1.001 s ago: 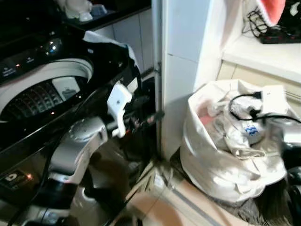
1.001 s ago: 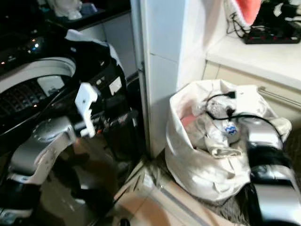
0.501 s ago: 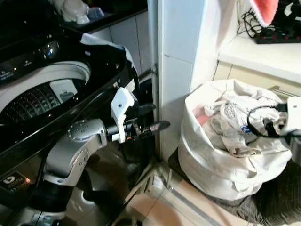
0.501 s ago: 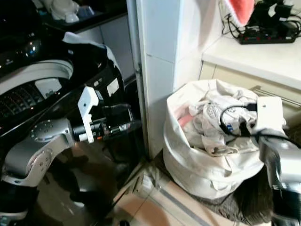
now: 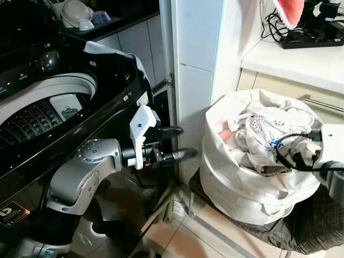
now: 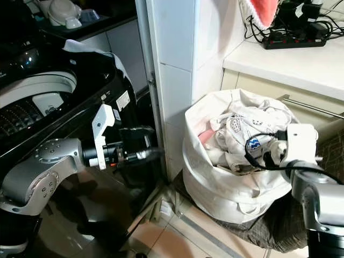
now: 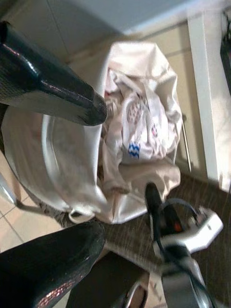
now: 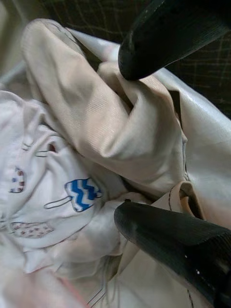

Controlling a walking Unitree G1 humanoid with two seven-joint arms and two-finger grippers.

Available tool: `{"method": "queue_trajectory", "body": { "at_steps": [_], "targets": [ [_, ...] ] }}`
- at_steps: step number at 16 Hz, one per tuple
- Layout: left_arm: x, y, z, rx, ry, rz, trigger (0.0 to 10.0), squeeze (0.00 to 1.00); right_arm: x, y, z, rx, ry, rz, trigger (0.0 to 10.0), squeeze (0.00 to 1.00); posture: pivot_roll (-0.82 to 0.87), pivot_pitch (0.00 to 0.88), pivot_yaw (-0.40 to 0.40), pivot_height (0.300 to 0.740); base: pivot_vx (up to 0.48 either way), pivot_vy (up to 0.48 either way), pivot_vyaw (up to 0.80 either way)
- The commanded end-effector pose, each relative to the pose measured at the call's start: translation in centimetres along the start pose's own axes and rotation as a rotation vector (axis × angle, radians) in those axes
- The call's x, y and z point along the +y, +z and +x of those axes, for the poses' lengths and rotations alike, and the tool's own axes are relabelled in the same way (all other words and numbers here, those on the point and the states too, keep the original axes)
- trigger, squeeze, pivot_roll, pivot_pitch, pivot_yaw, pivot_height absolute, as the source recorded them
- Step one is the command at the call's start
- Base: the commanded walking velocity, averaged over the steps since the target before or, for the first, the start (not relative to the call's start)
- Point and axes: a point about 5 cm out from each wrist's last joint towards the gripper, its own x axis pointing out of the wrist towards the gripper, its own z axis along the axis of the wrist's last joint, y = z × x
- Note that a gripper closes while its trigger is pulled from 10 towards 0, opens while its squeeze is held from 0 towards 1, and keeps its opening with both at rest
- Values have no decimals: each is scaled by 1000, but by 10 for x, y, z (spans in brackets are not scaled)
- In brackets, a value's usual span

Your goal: Clothes washing

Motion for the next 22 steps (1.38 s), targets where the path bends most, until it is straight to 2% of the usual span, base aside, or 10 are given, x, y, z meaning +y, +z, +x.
{"method": "queue_trajectory", "body": {
  "at_steps": [1,2,3,4,7,22],
  "targets": [
    [-7,1,0,9,-53,-5,10000,0,0,0,5,-1,1,-13,10000,0,31,0,101,740,0,0,0],
    [-9,1,0,9,-61,-5,10000,0,0,-1,6,3,0,-10,10000,0,34,0,98,740,0,0,0],
    [-10,1,1,5,-58,-1,10000,0,-2,-2,9,8,-4,-6,4000,0,36,0,95,740,0,0,0],
    [-10,1,1,3,-58,3,10000,0,-3,-3,10,10,-6,-8,0,0,37,0,94,740,0,0,0],
    [-11,0,2,4,-59,7,10000,0,-4,-9,19,-14,-9,-76,0,0,35,0,95,740,0,0,0],
    [-8,-6,3,29,-72,9,10000,0,-5,-12,24,-54,-9,-67,0,0,32,0,108,740,0,0,0]
  ]
}}
